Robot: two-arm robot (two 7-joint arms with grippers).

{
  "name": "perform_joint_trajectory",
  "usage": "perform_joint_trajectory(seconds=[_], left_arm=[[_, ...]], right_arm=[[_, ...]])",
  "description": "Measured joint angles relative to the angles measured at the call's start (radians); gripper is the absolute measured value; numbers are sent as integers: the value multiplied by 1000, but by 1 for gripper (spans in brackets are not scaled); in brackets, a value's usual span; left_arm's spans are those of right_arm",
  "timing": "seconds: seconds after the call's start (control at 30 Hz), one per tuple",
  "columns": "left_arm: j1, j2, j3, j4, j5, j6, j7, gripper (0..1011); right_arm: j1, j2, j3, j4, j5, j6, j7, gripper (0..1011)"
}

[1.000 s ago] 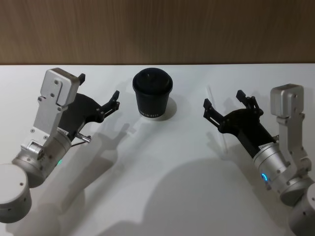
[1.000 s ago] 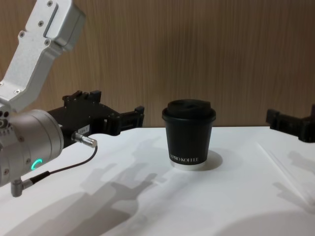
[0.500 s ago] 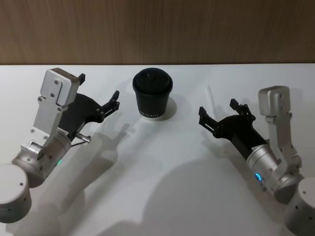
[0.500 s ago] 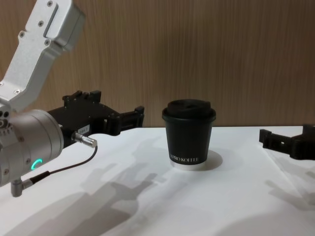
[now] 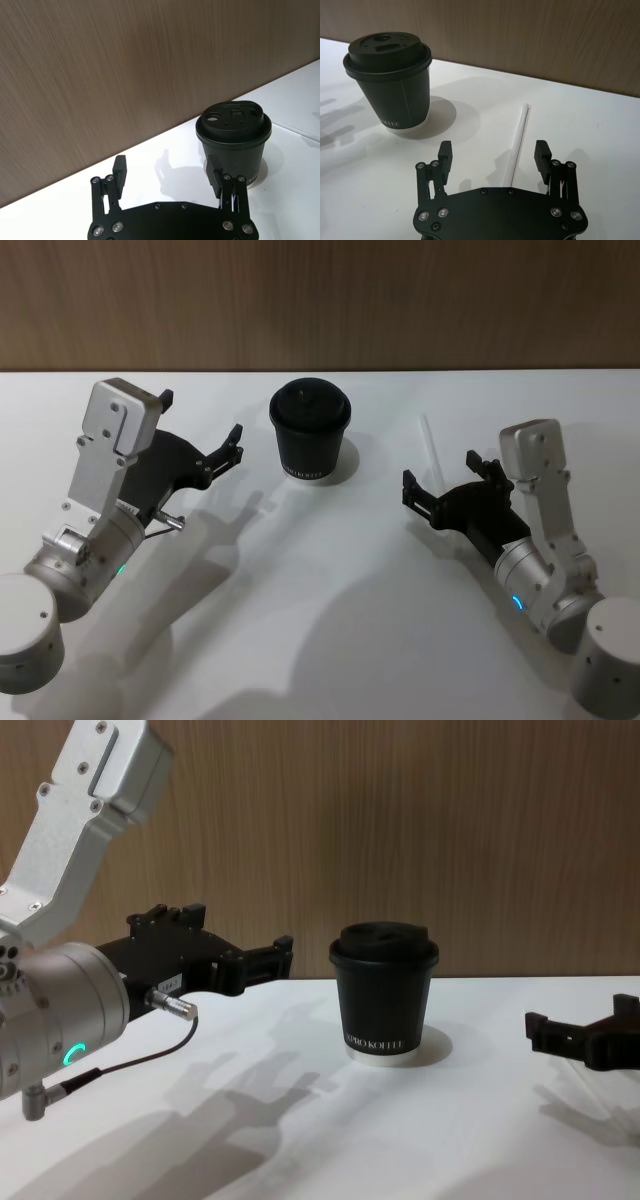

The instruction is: Pick up the straw with one hand, pass it to the other hand, and insert it into the cup.

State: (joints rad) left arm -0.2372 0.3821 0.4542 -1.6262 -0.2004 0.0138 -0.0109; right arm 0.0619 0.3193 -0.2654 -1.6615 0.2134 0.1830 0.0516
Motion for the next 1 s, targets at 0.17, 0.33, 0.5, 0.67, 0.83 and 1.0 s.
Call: perform_joint_trajectory(seconds=[0.17,0.33,0.5,0.67,0.83,1.0], left_arm=[[0,0,0,0,0,0,0,1000],[0,0,0,0,0,0,0,1000],[0,0,0,0,0,0,0,1000],[0,0,0,0,0,0,0,1000],[0,0,0,0,0,0,0,1000],[0,0,0,0,0,0,0,1000]], right_arm=[[4,1,-6,2,-21,18,-7,1001],[5,-2,-7,5,-31,32,-11,1001],[6,-9,-4,8,-34,46,-14,1001],[6,-16,2,10,-34,59,-15,1001],[6,-24,10,16,-31,73,-15,1001],[6,-29,15,21,-30,84,-13,1001]])
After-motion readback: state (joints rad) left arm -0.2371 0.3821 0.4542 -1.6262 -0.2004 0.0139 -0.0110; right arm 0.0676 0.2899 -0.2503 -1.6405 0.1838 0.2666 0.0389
